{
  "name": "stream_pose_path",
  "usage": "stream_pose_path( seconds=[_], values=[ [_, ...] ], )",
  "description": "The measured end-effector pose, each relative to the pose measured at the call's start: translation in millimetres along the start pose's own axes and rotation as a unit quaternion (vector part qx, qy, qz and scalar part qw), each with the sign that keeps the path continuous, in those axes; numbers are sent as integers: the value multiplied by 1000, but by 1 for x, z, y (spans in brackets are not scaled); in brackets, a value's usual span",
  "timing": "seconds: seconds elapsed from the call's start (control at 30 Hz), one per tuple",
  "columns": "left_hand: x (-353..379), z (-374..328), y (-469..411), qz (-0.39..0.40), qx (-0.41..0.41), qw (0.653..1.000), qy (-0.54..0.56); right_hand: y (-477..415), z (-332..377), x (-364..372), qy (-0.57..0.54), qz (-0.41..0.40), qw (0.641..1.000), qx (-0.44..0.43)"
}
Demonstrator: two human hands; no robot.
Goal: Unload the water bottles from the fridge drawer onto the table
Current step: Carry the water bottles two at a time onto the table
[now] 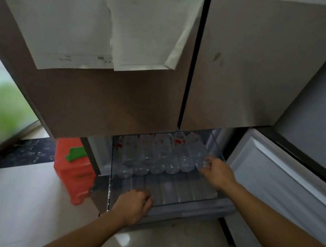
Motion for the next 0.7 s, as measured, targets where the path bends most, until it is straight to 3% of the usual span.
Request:
stream_pose_path(
  seconds=[0.2,0.4,0.57,0.7],
  values=[
    [7,9,-10,-14,-84,996,24,-79,-7,17,23,32,999,-22],
    [2,13,-7,-53,-155,986,-17,-137,-23,41,74,54,996,9],
    [0,15,-1,-88,-193,976,-39,-154,-27,49,6,99,995,-6],
    [0,17,0,-99,-208,972,-36,-125,-31,43,-156,144,975,71]
  ],
)
Point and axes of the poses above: each hand's wrist, its own y-axis away from the middle knuckle, its own x-axis out of the palm, z = x × y, the point moved 8 cm from there along -y, towards the middle knuckle, and after that the axes turned 1 degree about -z, right-handed, at the moved point
